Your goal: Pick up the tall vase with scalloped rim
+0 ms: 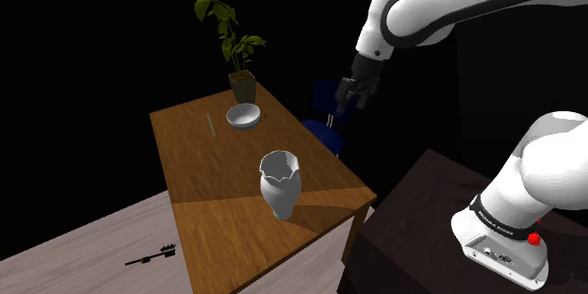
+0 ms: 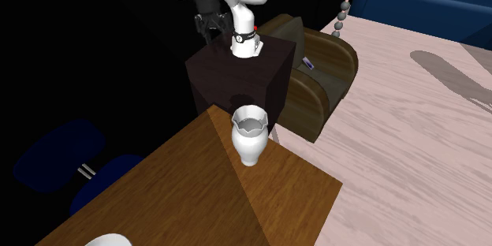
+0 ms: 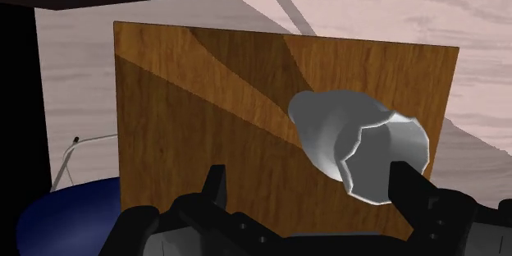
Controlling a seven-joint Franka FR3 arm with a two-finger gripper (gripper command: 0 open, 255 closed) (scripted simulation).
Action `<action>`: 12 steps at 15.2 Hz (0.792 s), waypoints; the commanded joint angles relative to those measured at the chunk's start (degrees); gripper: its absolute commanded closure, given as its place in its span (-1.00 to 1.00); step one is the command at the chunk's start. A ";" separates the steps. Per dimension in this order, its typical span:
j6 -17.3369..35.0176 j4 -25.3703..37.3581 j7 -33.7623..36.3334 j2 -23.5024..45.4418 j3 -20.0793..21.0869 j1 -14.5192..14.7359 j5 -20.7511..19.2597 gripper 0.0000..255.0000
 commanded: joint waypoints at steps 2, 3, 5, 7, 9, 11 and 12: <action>5.35 0.35 0.17 5.79 0.81 1.23 2.92 -1.00; 6.96 0.76 0.17 7.85 1.08 1.65 3.92 -1.00; 10.04 1.84 0.06 12.08 1.60 2.50 5.96 -1.00; 12.90 3.26 -0.19 16.41 2.12 3.32 8.08 -1.00; 15.50 5.02 -0.57 20.80 2.68 4.07 10.24 -1.00; 17.84 7.09 -1.03 25.23 3.28 4.73 12.39 -1.00; 18.90 8.24 -1.28 27.46 3.59 5.03 13.45 -1.00</action>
